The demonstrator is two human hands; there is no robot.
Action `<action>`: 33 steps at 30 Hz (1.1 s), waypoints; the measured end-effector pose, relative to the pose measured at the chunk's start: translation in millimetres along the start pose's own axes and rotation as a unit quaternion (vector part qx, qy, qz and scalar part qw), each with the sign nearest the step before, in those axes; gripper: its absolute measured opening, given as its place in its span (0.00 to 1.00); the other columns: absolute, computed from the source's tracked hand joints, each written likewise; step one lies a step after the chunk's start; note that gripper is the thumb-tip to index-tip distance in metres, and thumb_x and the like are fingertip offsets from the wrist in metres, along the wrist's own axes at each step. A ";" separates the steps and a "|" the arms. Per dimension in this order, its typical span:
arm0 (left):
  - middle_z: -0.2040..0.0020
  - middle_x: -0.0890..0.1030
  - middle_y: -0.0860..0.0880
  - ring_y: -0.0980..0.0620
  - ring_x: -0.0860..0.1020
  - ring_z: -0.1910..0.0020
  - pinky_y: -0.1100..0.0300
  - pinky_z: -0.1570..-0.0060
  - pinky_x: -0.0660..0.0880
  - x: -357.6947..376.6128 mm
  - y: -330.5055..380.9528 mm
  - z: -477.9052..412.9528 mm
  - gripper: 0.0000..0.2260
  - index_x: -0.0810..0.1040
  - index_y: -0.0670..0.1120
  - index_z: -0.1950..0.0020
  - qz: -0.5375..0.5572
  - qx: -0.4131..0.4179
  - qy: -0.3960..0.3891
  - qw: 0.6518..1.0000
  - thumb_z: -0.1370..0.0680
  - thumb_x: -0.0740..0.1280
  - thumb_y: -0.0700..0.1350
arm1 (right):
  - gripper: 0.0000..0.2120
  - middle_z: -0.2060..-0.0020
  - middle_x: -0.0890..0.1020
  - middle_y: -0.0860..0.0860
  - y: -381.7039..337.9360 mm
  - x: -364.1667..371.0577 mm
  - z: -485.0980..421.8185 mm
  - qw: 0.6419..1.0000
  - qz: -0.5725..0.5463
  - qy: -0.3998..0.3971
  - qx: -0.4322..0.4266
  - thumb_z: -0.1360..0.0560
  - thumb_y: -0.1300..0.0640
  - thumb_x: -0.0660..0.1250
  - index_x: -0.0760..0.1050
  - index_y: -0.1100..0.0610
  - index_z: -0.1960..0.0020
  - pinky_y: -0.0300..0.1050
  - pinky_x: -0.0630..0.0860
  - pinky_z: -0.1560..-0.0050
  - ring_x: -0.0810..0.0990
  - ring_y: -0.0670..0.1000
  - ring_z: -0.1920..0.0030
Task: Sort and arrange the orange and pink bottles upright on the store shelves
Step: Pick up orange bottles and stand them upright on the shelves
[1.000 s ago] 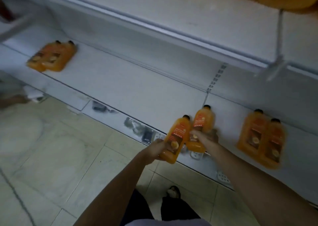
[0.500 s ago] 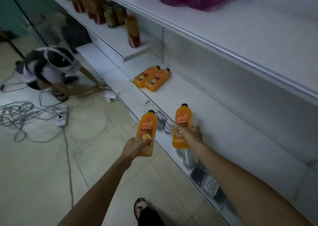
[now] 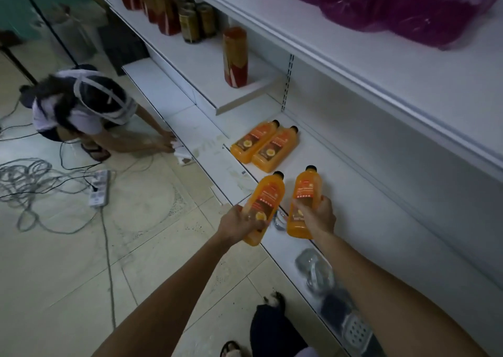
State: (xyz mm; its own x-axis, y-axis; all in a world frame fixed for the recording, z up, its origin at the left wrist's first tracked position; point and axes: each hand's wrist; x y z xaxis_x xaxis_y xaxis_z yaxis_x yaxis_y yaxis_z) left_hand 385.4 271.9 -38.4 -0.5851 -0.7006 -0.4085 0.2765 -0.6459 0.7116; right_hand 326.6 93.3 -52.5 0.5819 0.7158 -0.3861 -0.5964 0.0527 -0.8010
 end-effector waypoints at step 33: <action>0.32 0.65 0.42 0.41 0.69 0.34 0.47 0.36 0.68 12.2 83.6 -139.7 0.31 0.60 0.47 0.28 0.034 -0.016 -0.118 0.992 0.26 0.69 0.50 | 0.23 0.38 0.75 0.59 -36.8 42.0 -96.7 0.974 0.152 0.148 0.077 0.23 0.47 0.63 0.68 0.58 0.33 0.56 0.69 0.36 0.72 0.62 0.37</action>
State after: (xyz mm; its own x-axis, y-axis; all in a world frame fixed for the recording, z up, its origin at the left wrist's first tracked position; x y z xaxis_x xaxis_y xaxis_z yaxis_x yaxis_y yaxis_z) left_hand 507.9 166.9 -63.7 -0.7255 -0.6545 -0.2127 0.3428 -0.6117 0.7130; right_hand 426.5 54.1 -83.5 0.4849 0.4841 -0.7284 -0.8290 -0.0111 -0.5592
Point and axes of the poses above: each hand's wrist, its own z-axis away from the middle knuckle, its own x-axis out of the palm, y = z × x
